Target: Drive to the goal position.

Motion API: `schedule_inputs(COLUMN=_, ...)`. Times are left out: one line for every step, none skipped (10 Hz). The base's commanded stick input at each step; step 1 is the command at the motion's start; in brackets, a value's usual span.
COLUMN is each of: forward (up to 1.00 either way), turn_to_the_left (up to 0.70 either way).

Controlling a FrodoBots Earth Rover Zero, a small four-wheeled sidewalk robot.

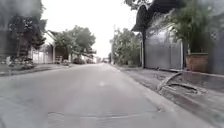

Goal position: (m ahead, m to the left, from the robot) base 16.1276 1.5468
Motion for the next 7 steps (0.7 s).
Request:
schedule_inputs(forward=1.00, turn_to_the_left=0.00)
schedule_inputs(forward=1.00, turn_to_the_left=0.00)
schedule_inputs(forward=1.00, turn_to_the_left=0.00)
schedule_inputs(forward=1.00, turn_to_the_left=0.00)
schedule_inputs(forward=1.00, turn_to_the_left=0.00)
schedule_inputs(forward=1.00, turn_to_the_left=0.00)
schedule_inputs(forward=1.00, turn_to_the_left=0.00)
